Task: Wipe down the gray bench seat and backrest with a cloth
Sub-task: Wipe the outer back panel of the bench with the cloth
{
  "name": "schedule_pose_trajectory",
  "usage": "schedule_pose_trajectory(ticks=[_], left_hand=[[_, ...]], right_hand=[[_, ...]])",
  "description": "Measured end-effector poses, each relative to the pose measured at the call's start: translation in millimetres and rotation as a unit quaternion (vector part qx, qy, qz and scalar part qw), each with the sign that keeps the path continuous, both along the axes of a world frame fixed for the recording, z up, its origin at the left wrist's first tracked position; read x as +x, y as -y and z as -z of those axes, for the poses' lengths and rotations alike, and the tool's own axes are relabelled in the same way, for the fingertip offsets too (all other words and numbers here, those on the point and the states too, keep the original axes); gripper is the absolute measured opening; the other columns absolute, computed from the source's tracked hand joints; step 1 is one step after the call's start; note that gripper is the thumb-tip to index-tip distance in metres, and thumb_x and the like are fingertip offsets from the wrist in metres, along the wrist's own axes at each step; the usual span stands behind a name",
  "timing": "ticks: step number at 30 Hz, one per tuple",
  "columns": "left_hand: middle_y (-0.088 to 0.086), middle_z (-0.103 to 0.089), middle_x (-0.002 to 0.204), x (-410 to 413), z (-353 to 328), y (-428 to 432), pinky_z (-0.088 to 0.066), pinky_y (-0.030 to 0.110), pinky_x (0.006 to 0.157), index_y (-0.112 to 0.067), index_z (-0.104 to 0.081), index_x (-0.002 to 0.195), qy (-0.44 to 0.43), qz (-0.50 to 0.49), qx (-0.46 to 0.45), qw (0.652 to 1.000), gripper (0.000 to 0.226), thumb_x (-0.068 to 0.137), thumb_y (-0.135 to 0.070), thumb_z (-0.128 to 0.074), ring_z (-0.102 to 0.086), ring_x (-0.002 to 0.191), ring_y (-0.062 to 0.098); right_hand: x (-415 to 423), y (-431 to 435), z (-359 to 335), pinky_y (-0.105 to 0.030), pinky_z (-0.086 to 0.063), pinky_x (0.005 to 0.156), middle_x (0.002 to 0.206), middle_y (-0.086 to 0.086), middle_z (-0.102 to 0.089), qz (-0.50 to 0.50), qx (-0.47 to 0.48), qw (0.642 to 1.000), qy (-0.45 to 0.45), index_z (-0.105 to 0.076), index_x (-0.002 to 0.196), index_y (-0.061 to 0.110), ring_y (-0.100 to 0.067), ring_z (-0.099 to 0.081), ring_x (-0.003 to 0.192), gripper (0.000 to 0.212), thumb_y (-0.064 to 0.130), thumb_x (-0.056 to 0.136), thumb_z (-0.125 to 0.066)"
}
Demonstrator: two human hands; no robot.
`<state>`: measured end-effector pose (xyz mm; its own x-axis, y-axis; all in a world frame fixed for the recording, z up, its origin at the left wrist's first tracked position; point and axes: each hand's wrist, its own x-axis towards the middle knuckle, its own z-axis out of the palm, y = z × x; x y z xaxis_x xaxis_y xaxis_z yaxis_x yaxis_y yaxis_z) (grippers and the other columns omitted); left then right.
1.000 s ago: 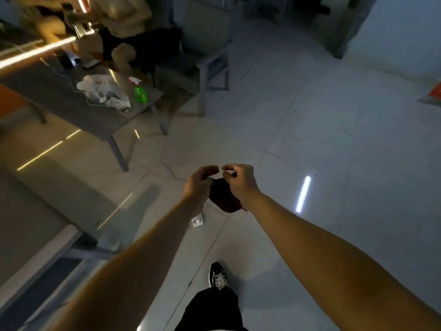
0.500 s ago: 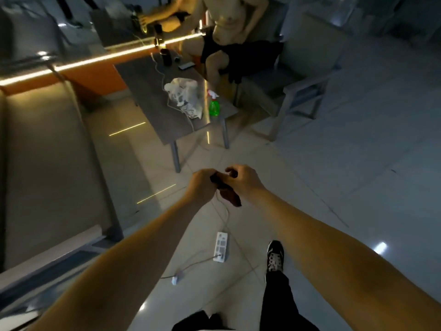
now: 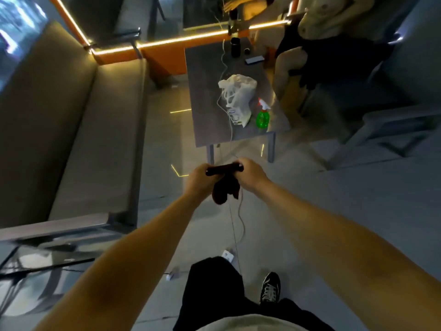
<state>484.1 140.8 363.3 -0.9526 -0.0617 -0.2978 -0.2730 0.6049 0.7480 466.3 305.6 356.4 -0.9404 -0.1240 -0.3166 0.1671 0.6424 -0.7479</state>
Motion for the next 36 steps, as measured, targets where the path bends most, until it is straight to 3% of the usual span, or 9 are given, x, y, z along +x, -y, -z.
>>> schedule_pose_trajectory(ticks=[3,5,8,12,17,21,27,32,36], left_hand=[[-0.001,-0.062,0.074,-27.2,-3.4,-6.5,-0.044,0.018,0.058,-0.018,-0.062,0.081,-0.019,-0.038,0.032,0.999,0.017,0.094,-0.025,-0.069,-0.058,0.069,0.014],[0.001,-0.062,0.077,-46.2,-2.3,-9.0,-0.050,0.028,0.067,-0.023,-0.056,0.079,-0.021,-0.059,0.051,0.997,0.019,0.094,-0.016,-0.066,-0.059,0.070,0.016],[0.003,-0.065,0.090,-81.6,16.9,-7.3,-0.054,0.027,0.063,-0.018,-0.057,0.101,0.002,-0.107,0.102,0.989,0.011,0.095,-0.011,-0.063,-0.064,0.075,0.016],[0.006,-0.064,0.106,-154.0,57.7,-2.8,-0.049,0.020,0.062,-0.018,-0.052,0.119,0.027,-0.183,0.141,0.972,0.026,0.095,-0.010,-0.061,-0.064,0.086,0.014],[0.007,-0.061,0.105,-282.2,129.1,11.9,-0.057,0.035,0.082,-0.012,-0.049,0.118,0.088,-0.208,0.198,0.954,0.022,0.098,-0.005,-0.054,-0.063,0.096,0.022],[0.005,-0.064,0.111,-393.1,218.2,49.7,-0.052,0.026,0.074,-0.014,-0.053,0.123,0.106,-0.228,0.186,0.950,0.029,0.095,-0.009,-0.058,-0.064,0.104,0.022],[0.006,-0.056,0.126,-499.8,336.6,101.6,-0.049,0.035,0.090,-0.019,-0.043,0.142,0.155,-0.248,0.179,0.939,0.051,0.095,0.000,-0.050,-0.056,0.112,0.023],[-0.003,-0.062,0.111,-532.5,387.0,120.6,-0.052,0.024,0.081,-0.023,-0.052,0.132,0.178,-0.237,0.191,0.936,0.036,0.101,-0.005,-0.046,-0.061,0.094,0.013],[-0.010,-0.056,0.123,-530.0,391.8,125.6,-0.044,0.018,0.095,-0.018,-0.050,0.140,0.176,-0.166,0.132,0.961,0.039,0.102,-0.008,-0.044,-0.058,0.112,0.012]], right_hand=[[-35.9,-3.8,6.7,-0.041,-0.053,0.087,0.109,-0.010,-0.069,0.005,-0.030,0.999,-0.015,-0.062,0.112,0.014,-0.030,-0.064,0.102,0.018,0.019,0.097,-0.052],[-61.6,-4.4,11.3,-0.036,-0.051,0.084,0.112,-0.010,-0.069,0.029,-0.046,0.998,-0.024,-0.062,0.118,0.013,-0.027,-0.063,0.101,0.022,0.019,0.098,-0.054],[-102.9,-1.4,20.7,-0.025,-0.044,0.068,0.107,-0.004,-0.065,0.076,-0.075,0.994,-0.014,-0.059,0.113,0.017,-0.021,-0.060,0.093,0.017,0.018,0.096,-0.060],[-174.1,12.6,48.0,-0.026,-0.043,0.063,0.102,-0.004,-0.062,0.123,-0.100,0.987,0.025,-0.053,0.107,0.021,-0.018,-0.058,0.083,0.015,0.017,0.095,-0.061],[-305.1,40.3,114.9,-0.029,-0.043,0.075,0.109,-0.002,-0.060,0.129,-0.081,0.985,0.077,-0.055,0.109,0.021,-0.022,-0.058,0.096,0.013,0.017,0.097,-0.059],[-421.8,83.4,199.1,-0.030,-0.044,0.075,0.105,-0.004,-0.061,0.134,-0.039,0.983,0.121,-0.057,0.108,0.018,-0.025,-0.061,0.098,0.012,0.012,0.097,-0.058],[-538.9,156.0,319.4,-0.040,-0.051,0.087,0.121,-0.012,-0.061,0.133,0.023,0.978,0.162,-0.059,0.114,0.016,-0.029,-0.058,0.101,0.015,0.011,0.102,-0.053],[-567.4,179.8,369.6,-0.016,-0.042,0.058,0.107,-0.007,-0.061,0.092,0.120,0.973,0.172,-0.061,0.113,0.011,-0.020,-0.055,0.082,0.018,0.014,0.103,-0.045],[-566.2,187.3,367.5,-0.038,-0.047,0.099,0.139,-0.012,-0.048,0.027,0.153,0.980,0.129,-0.055,0.137,0.017,-0.035,-0.053,0.121,0.037,0.015,0.102,-0.044]])
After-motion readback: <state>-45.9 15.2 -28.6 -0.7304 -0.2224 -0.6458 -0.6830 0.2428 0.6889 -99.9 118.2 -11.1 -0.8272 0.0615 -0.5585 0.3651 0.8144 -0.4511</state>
